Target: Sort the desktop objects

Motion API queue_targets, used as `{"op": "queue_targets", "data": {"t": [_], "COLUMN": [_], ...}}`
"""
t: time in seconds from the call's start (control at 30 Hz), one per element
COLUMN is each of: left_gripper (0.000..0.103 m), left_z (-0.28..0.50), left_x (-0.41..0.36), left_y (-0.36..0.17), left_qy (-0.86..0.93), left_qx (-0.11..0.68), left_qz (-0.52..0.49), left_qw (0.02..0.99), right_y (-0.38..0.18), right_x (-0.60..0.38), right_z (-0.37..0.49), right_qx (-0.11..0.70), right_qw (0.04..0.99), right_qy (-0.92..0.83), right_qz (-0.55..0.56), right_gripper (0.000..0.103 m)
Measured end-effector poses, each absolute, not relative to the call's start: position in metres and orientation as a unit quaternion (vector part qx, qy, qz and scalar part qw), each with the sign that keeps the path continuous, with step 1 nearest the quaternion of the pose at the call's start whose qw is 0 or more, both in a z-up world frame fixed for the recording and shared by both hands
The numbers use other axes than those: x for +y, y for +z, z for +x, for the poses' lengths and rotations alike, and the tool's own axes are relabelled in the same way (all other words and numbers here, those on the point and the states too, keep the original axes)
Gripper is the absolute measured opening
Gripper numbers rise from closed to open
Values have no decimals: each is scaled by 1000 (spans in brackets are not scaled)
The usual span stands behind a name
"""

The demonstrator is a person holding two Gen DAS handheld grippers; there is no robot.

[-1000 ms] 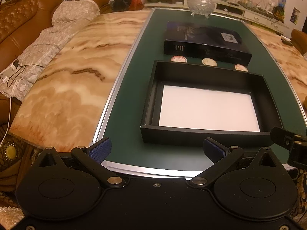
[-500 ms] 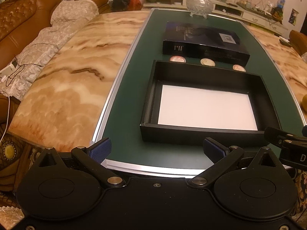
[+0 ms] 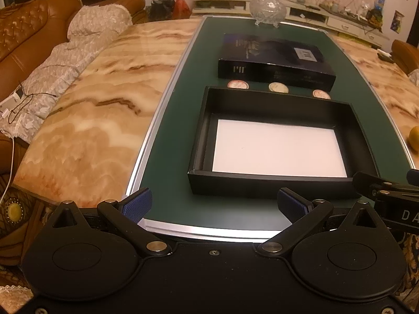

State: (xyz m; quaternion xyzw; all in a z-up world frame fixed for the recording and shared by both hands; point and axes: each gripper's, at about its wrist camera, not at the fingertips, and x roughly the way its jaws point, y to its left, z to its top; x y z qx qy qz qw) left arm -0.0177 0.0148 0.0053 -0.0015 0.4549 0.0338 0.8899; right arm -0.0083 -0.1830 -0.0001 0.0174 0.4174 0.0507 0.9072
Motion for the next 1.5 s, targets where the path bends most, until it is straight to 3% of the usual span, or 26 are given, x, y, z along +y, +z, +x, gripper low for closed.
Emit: {"op": "queue_targets", "data": {"t": [1.5], "left_gripper": [103], "left_z": [-10], "left_x": [27], "left_y": [9], "left_qy": [42], "left_qx": [452], "left_qz": [-8], "left_qw": [891], "right_y": [11], "right_x": [-172], "right_z": [9], "right_qx": [411], "right_qw": [910], "right_qy": [62], "right_qz": [8], "right_gripper": [103]}}
